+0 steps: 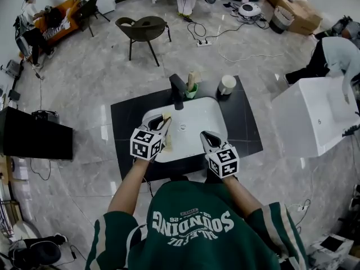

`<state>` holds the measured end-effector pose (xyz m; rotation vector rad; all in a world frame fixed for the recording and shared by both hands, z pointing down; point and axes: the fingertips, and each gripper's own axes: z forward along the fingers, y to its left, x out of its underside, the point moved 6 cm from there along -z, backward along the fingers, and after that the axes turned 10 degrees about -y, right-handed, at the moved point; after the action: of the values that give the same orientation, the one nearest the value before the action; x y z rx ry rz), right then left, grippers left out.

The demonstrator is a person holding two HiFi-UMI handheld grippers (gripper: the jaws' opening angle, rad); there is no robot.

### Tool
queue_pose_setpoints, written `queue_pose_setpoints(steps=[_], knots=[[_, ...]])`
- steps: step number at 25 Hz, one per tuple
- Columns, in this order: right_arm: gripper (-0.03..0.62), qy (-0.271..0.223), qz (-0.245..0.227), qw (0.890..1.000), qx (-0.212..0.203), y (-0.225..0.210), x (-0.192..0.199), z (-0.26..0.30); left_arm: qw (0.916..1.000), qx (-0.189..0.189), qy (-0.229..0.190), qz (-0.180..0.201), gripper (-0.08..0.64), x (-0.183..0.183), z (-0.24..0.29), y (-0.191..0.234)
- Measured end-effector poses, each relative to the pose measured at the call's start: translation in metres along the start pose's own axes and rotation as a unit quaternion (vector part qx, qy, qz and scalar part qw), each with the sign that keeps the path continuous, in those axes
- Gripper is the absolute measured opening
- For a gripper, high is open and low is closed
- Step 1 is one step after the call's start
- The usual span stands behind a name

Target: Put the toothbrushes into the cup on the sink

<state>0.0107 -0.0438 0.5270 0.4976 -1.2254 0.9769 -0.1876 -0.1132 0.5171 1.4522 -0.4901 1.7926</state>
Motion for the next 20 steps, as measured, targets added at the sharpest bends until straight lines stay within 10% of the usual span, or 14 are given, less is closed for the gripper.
queue_pose_setpoints(steps=[20], knots=[[0.043, 0.003, -0.004, 1.000, -0.021, -0.154, -0.032, -0.018, 0.9917, -0.020, -0.127, 0.004, 0.089, -0.110, 0.152, -0.082]])
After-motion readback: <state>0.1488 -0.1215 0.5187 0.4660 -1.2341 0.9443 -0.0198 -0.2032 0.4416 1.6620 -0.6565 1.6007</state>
